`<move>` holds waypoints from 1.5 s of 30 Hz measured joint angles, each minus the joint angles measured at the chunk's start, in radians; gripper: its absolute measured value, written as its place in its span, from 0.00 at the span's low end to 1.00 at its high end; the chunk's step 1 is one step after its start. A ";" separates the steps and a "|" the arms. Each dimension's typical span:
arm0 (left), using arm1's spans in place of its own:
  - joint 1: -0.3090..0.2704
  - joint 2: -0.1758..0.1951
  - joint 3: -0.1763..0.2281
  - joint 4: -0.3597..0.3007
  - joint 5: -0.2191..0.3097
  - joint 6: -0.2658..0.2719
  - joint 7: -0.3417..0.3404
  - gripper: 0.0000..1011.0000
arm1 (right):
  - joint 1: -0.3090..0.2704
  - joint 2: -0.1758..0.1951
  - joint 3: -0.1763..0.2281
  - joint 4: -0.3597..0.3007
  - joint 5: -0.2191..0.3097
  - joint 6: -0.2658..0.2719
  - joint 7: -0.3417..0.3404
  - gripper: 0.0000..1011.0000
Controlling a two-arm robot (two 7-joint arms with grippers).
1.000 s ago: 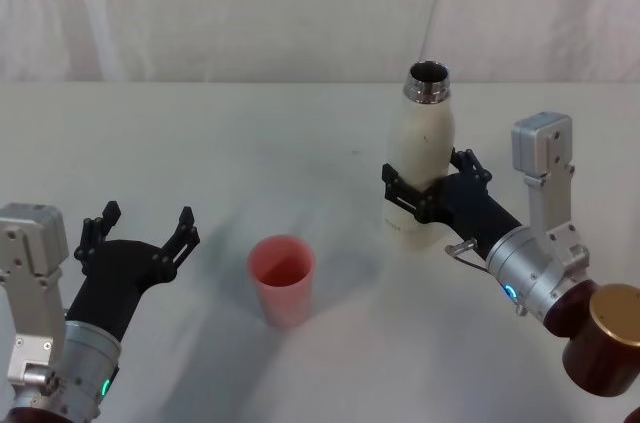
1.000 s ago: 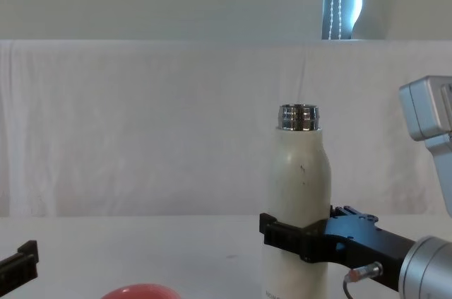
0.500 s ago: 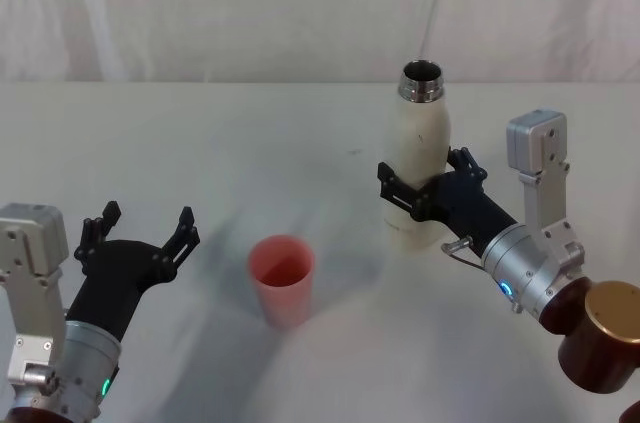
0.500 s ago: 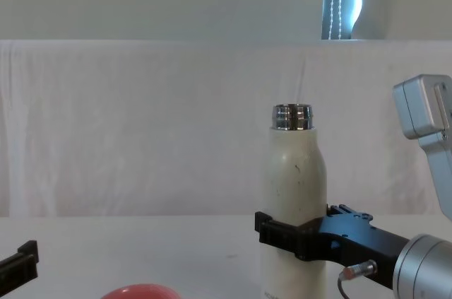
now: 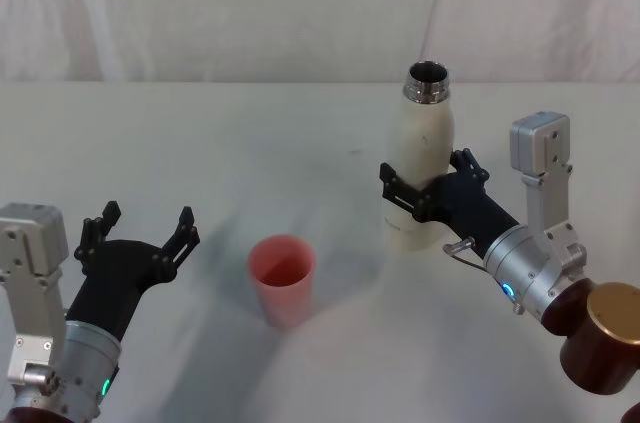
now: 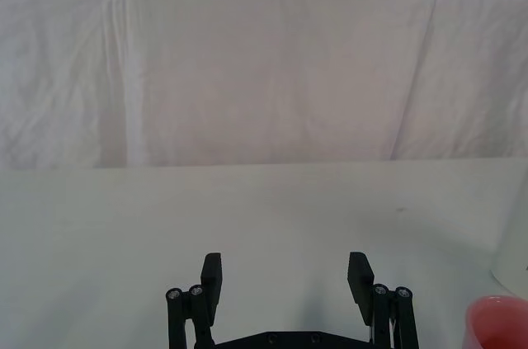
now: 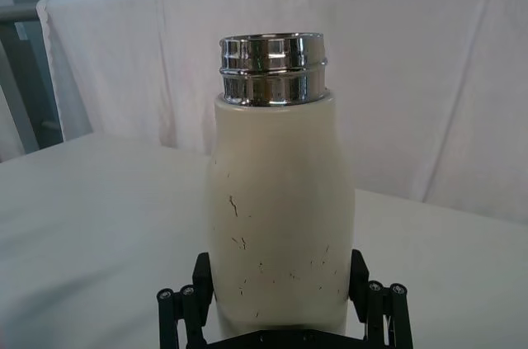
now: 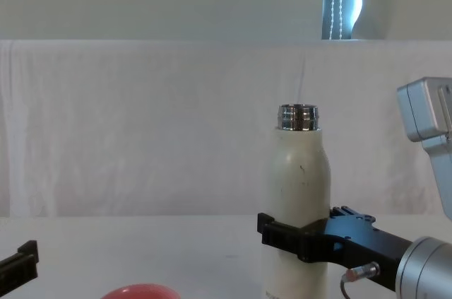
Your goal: Grasp the thermos with one hand and pour water into the cup lid.
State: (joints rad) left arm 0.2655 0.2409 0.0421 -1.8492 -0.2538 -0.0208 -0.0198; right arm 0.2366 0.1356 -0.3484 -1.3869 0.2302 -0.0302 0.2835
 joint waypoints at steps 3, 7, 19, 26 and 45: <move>0.000 0.000 0.000 0.000 0.000 0.000 0.000 0.99 | 0.001 0.001 0.000 0.002 0.000 0.000 0.001 0.99; 0.000 0.000 0.000 0.000 0.000 0.000 0.000 0.99 | 0.003 0.002 0.000 0.003 0.001 0.002 0.002 0.99; 0.000 0.000 0.000 0.000 0.000 0.000 0.000 0.99 | 0.008 0.001 0.000 0.009 0.007 0.002 0.004 0.99; 0.000 0.000 0.000 0.000 0.000 0.000 0.000 0.99 | 0.012 0.000 -0.001 0.016 0.008 0.002 0.005 0.99; 0.000 0.000 0.000 0.000 0.000 0.000 0.000 0.99 | 0.007 0.001 -0.002 0.000 0.013 0.017 0.002 0.95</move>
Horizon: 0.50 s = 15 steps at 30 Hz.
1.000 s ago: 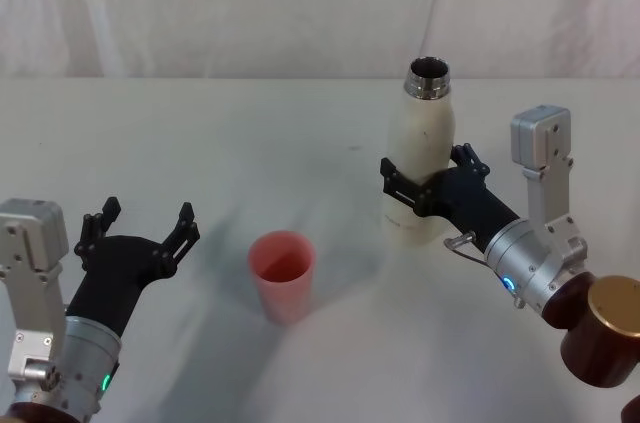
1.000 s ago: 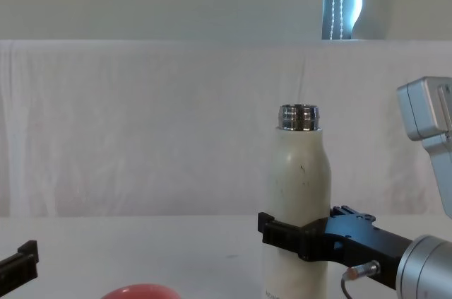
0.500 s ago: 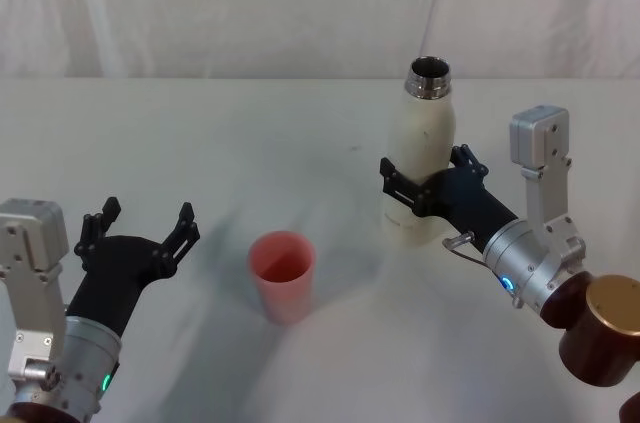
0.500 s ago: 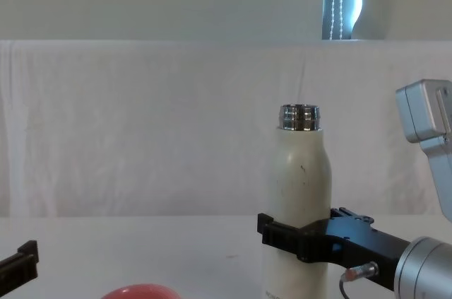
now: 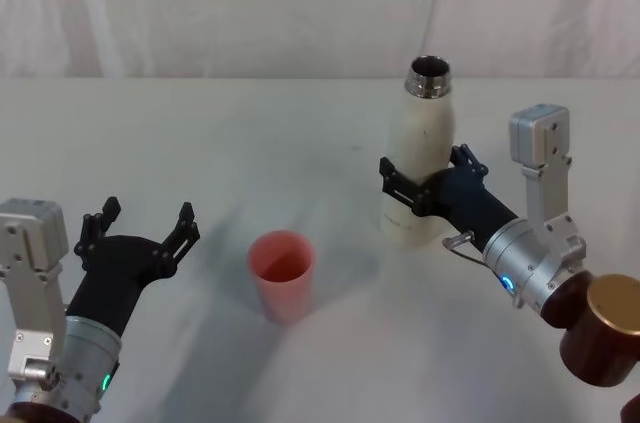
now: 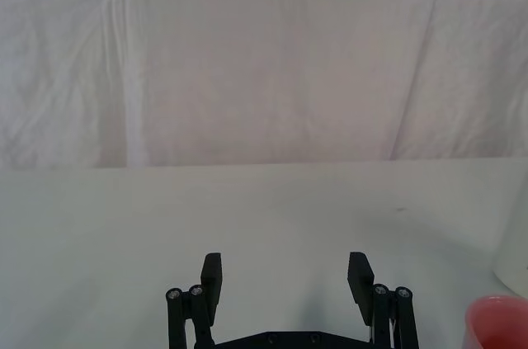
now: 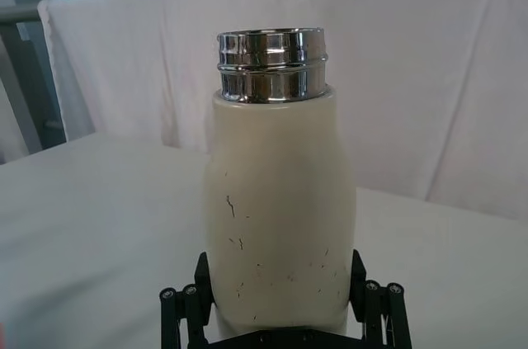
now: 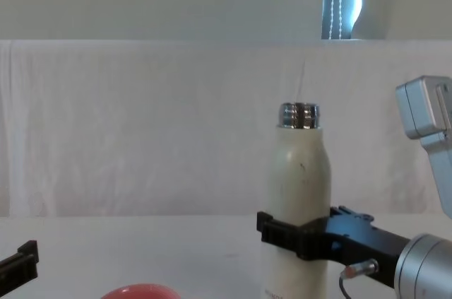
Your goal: Grasp the thermos with one hand and pour water into the cup lid.
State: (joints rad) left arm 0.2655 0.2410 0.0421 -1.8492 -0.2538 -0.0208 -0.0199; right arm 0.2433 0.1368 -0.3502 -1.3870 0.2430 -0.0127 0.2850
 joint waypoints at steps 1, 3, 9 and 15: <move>0.000 0.000 0.000 0.000 0.000 0.000 0.000 0.99 | -0.002 0.002 -0.002 -0.011 -0.002 0.001 -0.001 0.95; 0.000 0.000 0.000 0.000 0.000 0.000 0.000 0.99 | -0.003 0.005 -0.003 -0.021 -0.004 0.003 -0.002 0.95; 0.000 0.000 0.000 0.000 0.000 0.000 0.000 0.99 | -0.009 0.014 -0.004 -0.061 -0.010 0.011 -0.004 0.95; 0.000 0.000 0.000 0.000 0.000 0.000 0.000 0.99 | -0.016 0.023 -0.003 -0.098 -0.012 0.020 -0.005 0.95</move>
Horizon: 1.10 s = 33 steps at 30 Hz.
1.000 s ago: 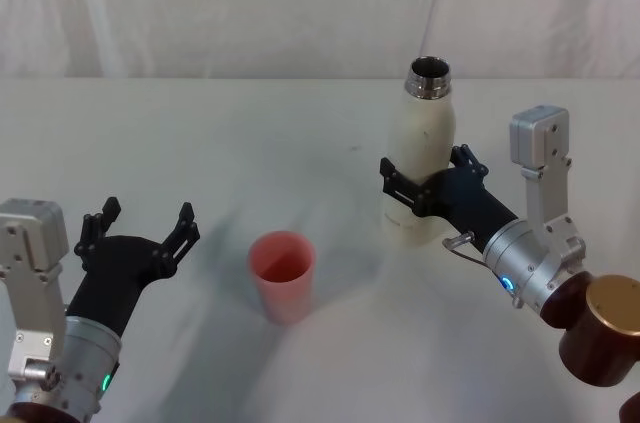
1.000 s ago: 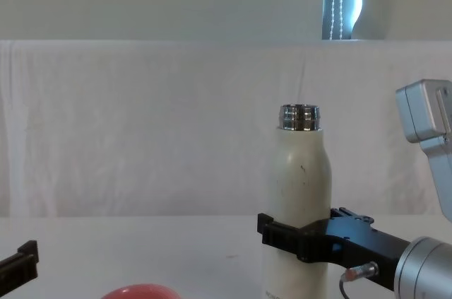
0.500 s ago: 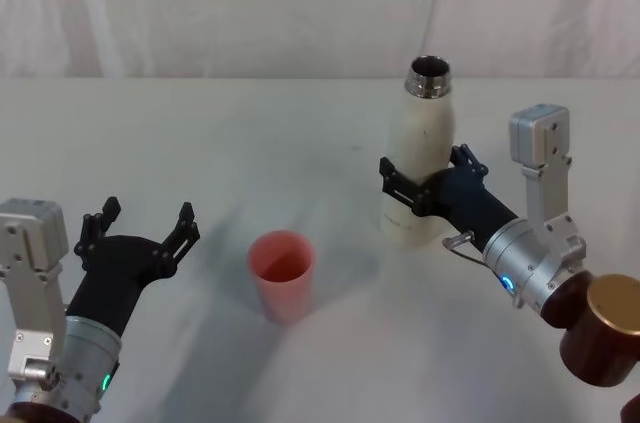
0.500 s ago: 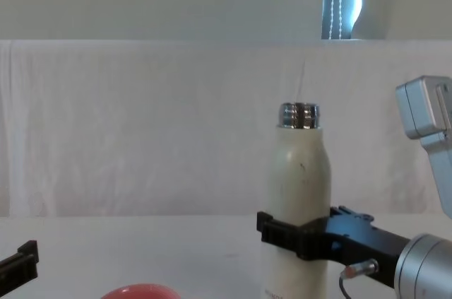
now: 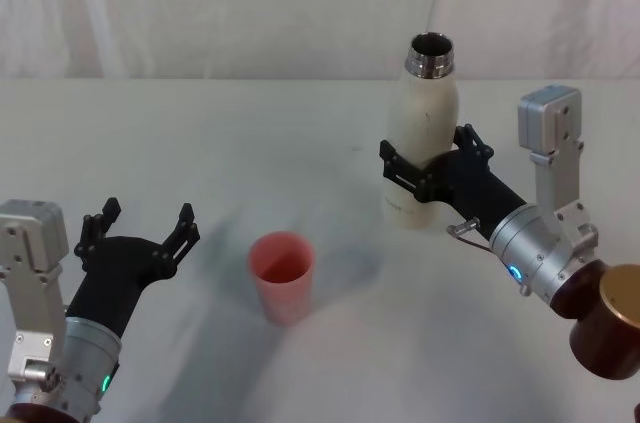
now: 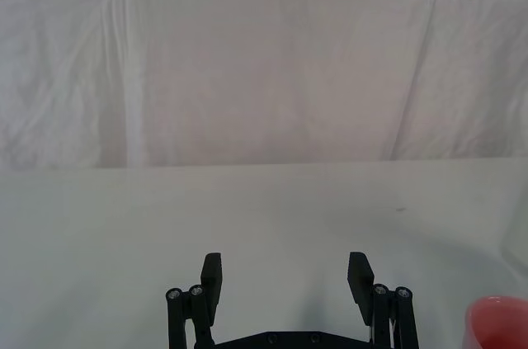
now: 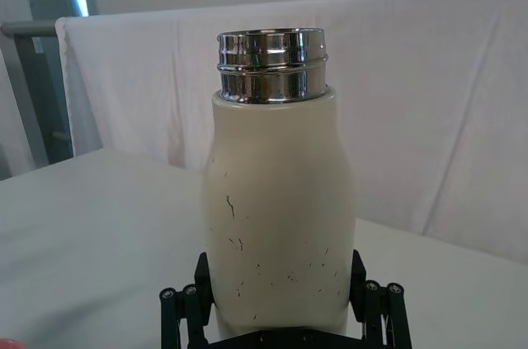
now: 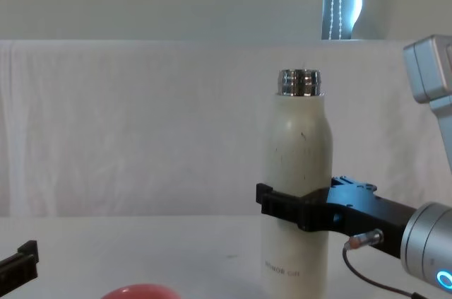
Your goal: Grasp the thermos with one hand and pour water into the cup lid.
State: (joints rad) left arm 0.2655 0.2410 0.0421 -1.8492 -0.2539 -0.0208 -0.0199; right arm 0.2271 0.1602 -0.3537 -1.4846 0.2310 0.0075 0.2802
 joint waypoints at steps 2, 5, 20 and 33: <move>0.000 0.000 0.000 0.000 0.000 0.000 0.000 0.99 | -0.001 0.003 0.000 -0.009 -0.001 0.003 0.000 0.95; 0.000 0.000 0.000 0.000 0.000 0.000 0.000 0.99 | -0.003 0.006 0.000 -0.017 -0.002 0.007 0.000 0.95; 0.000 0.000 0.000 0.000 0.000 0.000 0.000 0.99 | -0.003 0.006 0.000 -0.017 -0.002 0.008 -0.001 0.95; 0.000 0.000 0.000 0.000 0.000 0.000 0.000 0.99 | -0.002 0.005 0.000 -0.014 -0.002 0.006 -0.001 0.95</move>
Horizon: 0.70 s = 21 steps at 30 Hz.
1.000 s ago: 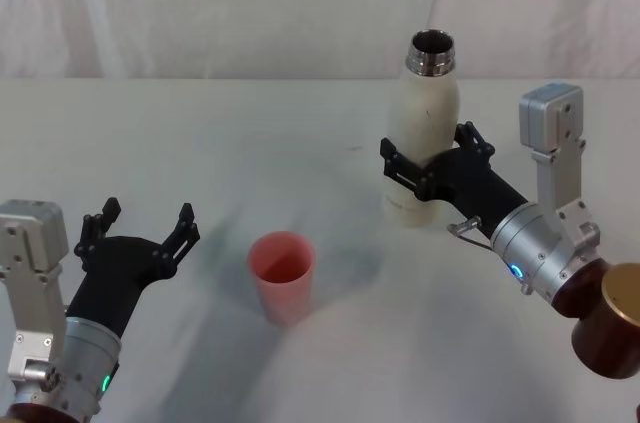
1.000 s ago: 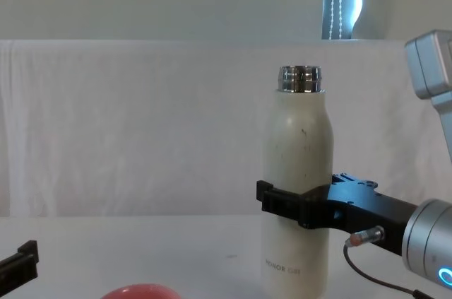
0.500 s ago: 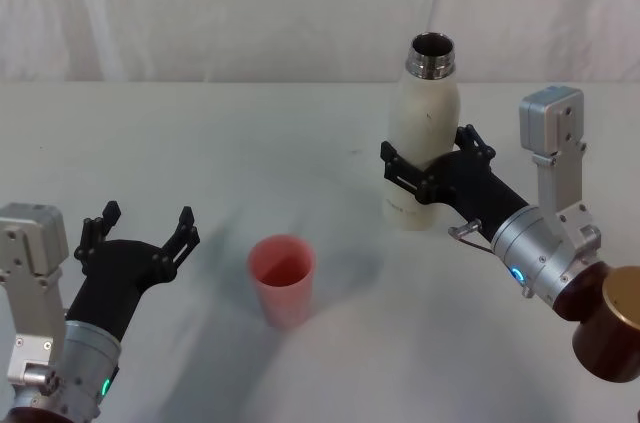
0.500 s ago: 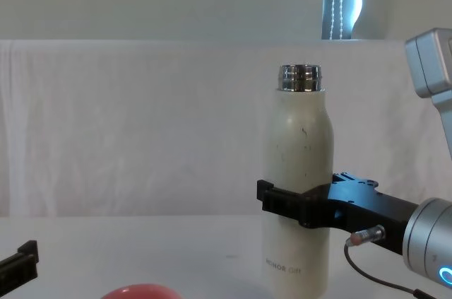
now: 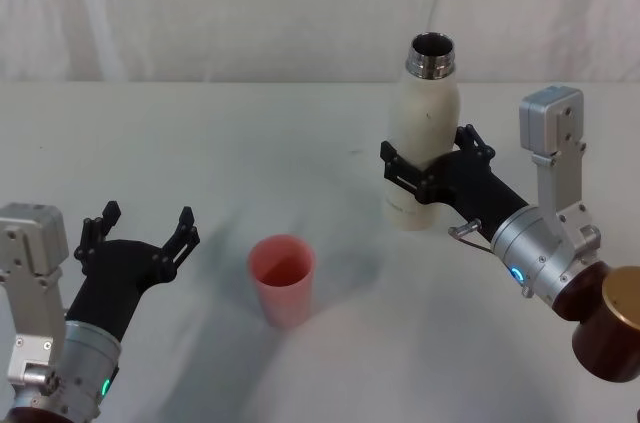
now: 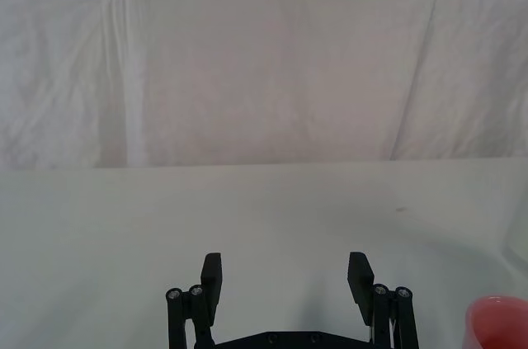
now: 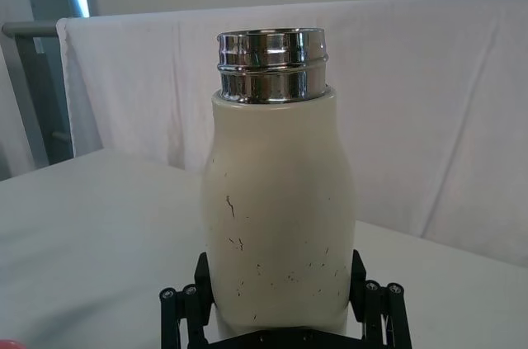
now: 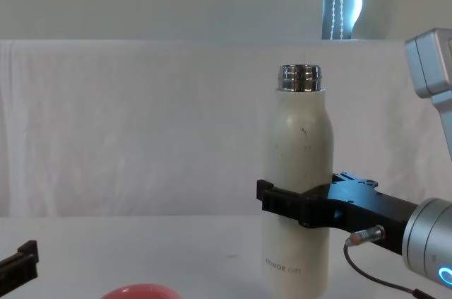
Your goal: Grasp the thermos with one hand and pour water into the cup lid.
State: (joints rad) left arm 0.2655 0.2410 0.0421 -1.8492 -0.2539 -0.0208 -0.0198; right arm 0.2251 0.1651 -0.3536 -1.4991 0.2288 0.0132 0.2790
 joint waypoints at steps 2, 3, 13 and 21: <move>0.000 0.000 0.000 0.000 0.000 0.000 0.000 0.99 | 0.000 0.000 0.000 0.000 0.000 0.000 0.000 0.95; 0.000 0.000 0.000 0.000 0.000 0.000 0.000 0.99 | 0.000 0.000 0.000 0.000 0.000 0.000 0.000 0.95; 0.000 0.000 0.000 0.000 0.000 0.000 0.000 0.99 | 0.000 0.000 0.000 0.001 0.000 -0.001 0.000 0.95; 0.000 0.000 0.000 0.000 0.000 0.000 0.000 0.99 | 0.000 0.000 0.000 0.001 0.000 -0.001 0.000 0.95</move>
State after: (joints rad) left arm 0.2655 0.2410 0.0421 -1.8492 -0.2538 -0.0208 -0.0199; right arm 0.2252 0.1646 -0.3536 -1.4981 0.2288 0.0120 0.2790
